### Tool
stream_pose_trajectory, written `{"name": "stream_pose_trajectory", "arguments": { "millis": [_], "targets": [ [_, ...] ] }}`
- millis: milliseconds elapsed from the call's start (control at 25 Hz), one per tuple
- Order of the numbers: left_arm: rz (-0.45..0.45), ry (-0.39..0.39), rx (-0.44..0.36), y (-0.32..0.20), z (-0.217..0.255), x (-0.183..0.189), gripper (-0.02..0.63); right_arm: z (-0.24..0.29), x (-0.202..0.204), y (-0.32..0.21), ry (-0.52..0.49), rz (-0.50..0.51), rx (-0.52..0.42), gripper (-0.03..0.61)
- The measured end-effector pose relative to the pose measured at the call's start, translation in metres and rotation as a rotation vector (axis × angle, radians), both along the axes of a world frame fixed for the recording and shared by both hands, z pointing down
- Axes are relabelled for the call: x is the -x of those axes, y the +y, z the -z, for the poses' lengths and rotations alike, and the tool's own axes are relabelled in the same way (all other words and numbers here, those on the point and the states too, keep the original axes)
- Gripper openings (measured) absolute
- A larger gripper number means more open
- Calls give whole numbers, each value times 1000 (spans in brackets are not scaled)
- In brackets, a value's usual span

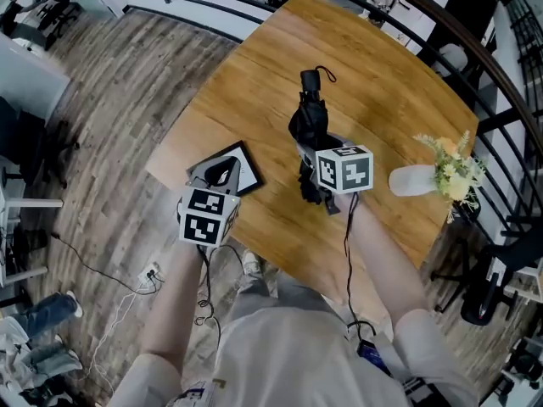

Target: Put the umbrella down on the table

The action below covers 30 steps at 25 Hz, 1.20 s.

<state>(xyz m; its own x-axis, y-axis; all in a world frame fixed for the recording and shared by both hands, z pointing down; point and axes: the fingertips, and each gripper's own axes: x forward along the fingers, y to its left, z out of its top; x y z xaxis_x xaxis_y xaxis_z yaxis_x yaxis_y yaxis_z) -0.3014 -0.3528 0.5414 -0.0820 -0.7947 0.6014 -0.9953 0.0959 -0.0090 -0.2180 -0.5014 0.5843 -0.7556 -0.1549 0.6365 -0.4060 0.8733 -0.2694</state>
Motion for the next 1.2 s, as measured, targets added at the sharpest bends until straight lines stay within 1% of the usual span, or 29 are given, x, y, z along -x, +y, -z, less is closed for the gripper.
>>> {"name": "stream_pose_trajectory", "arguments": {
  "millis": [240, 440, 560, 720, 920, 1000, 1080, 1200],
  "targets": [
    [42, 112, 25, 4, -28, 3, 17, -54, 8, 3, 91, 22, 54, 259],
    [53, 136, 41, 9, -40, 2, 17, -99, 6, 6, 174, 27, 104, 261],
    [63, 147, 52, 13, -45, 4, 17, -123, 3, 6, 222, 0, 134, 262],
    [79, 171, 54, 18, -49, 3, 17, -145, -3, 5, 254, -45, 164, 264],
    [93, 186, 69, 27, -55, 4, 17, -154, -10, 1, 256, -88, 199, 290],
    [105, 194, 70, 32, -55, 6, 17, -149, -9, 0, 242, -81, 186, 305],
    [111, 193, 65, 37, -53, 9, 17, -137, -7, -1, 219, -69, 159, 305],
    [110, 186, 50, 41, -44, 13, 17, -111, 1, 2, 171, -46, 122, 282]
  ]
}}
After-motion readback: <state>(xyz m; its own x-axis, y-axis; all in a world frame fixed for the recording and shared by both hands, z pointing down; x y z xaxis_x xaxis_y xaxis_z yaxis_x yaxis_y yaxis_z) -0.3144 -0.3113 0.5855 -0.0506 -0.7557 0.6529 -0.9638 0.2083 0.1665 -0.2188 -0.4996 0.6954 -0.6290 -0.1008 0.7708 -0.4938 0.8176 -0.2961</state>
